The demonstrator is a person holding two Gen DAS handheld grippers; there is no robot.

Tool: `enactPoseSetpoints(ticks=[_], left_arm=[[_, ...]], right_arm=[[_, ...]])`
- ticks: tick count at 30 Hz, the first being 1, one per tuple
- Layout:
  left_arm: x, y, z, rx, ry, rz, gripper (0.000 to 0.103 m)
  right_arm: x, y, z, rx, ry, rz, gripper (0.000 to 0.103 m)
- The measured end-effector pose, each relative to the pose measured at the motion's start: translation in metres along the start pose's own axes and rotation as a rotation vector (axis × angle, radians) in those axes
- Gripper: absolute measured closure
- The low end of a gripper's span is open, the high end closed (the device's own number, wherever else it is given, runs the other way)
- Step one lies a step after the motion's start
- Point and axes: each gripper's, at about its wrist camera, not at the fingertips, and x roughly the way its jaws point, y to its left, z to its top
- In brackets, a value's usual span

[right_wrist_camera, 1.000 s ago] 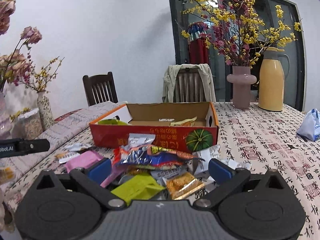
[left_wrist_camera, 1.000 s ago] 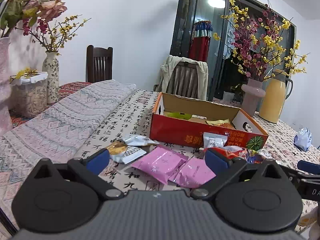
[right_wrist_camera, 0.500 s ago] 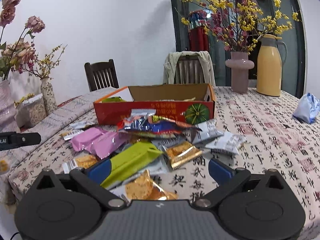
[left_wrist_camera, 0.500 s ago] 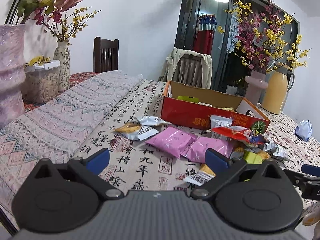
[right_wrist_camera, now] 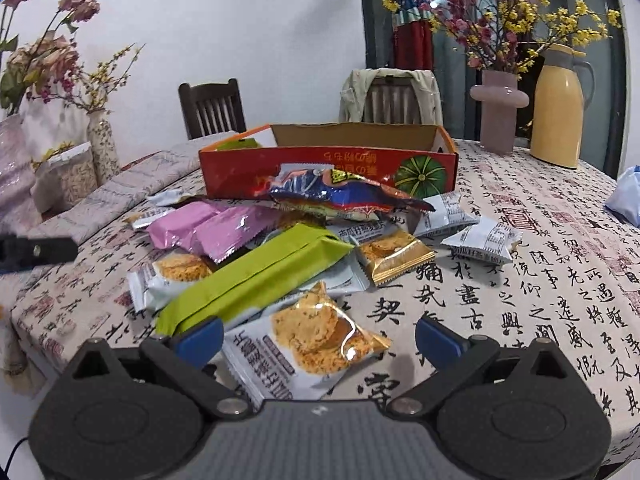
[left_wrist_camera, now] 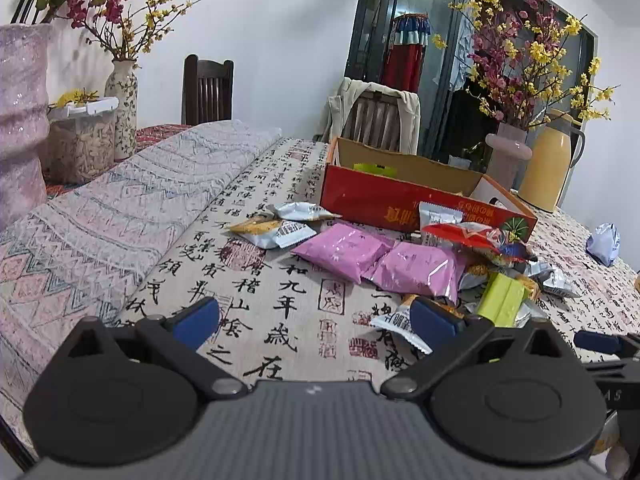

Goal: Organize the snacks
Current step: 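Withdraw both grippers from the box back toward the snack pile, then grasp the clear pastry packet with the right gripper while the left gripper grasps another pastry packet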

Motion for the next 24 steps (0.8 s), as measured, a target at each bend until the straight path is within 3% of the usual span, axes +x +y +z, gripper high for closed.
enactPoseSetpoints(ticks=[7, 12, 19, 24], left_arm=[[0.001, 0.002, -0.002, -0.008, 0.007, -0.002, 0.0], [-0.001, 0.002, -0.002, -0.009, 0.007, -0.001, 0.0], [-0.004, 0.004, -0.001, -0.024, -0.009, 0.008, 0.0], [-0.006, 0.007, -0.002, -0.029, -0.016, 0.009, 0.0]], right_arm=[[-0.004, -0.001, 0.01, 0.077, -0.036, -0.084, 0.006], [-0.007, 0.005, 0.011, 0.089, -0.011, -0.153, 0.008], [-0.012, 0.002, 0.009, 0.165, 0.052, -0.116, 0.009], [0.006, 0.001, 0.01, 0.223, 0.102, -0.084, 0.024]])
